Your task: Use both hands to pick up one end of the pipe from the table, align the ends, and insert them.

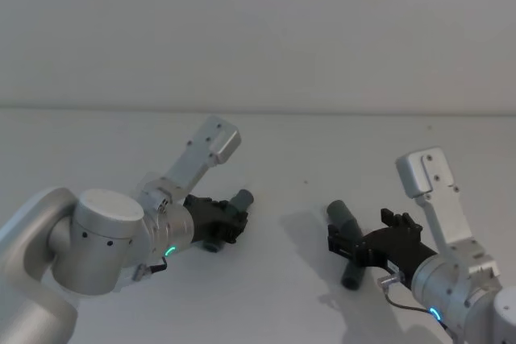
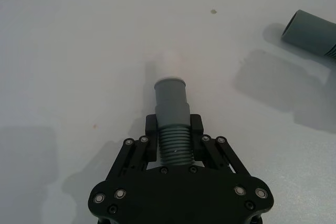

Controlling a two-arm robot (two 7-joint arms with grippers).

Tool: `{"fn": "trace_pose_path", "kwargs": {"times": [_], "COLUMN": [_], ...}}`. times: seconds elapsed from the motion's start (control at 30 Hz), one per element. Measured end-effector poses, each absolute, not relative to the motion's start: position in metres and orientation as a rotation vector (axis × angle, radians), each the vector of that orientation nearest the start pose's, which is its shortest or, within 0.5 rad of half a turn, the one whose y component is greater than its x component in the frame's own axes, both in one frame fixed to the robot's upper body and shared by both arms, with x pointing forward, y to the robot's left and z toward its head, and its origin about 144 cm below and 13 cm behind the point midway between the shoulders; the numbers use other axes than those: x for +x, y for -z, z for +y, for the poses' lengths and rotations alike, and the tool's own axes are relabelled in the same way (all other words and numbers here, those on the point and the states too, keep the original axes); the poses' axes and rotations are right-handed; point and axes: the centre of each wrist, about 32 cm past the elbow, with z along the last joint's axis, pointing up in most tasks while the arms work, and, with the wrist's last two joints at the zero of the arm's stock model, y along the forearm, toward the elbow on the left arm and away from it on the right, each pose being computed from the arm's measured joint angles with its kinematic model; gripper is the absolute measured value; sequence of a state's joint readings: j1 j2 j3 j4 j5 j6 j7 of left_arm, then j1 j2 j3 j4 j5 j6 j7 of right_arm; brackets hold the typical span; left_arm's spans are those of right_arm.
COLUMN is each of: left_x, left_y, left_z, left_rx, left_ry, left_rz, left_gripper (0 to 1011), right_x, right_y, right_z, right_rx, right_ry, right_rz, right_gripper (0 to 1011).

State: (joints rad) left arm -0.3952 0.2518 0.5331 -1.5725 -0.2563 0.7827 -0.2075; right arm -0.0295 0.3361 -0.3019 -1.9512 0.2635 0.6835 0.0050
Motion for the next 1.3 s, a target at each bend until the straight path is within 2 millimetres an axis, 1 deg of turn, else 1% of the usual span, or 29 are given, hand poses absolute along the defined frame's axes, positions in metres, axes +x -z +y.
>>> {"fn": "trace_pose_path", "kwargs": {"times": [0.57,1.3], "left_x": [0.519,0.519], "left_y": [-1.238,-1.238], "left_z": [0.141,0.141], "left_rx": [0.558,0.558], "left_ry": [-0.887,-0.887], "left_rz": [0.223,0.223], "left_gripper": [345,345], "right_x": [0.431,0.44], "right_y": [-1.219,-1.211], "right_z": [-0.195,-0.193], "right_rx": [-0.47,-0.481], "right_ry": [1.194,1.223], "right_rz": [0.245,0.302], "right_gripper": [1000,1000]}}
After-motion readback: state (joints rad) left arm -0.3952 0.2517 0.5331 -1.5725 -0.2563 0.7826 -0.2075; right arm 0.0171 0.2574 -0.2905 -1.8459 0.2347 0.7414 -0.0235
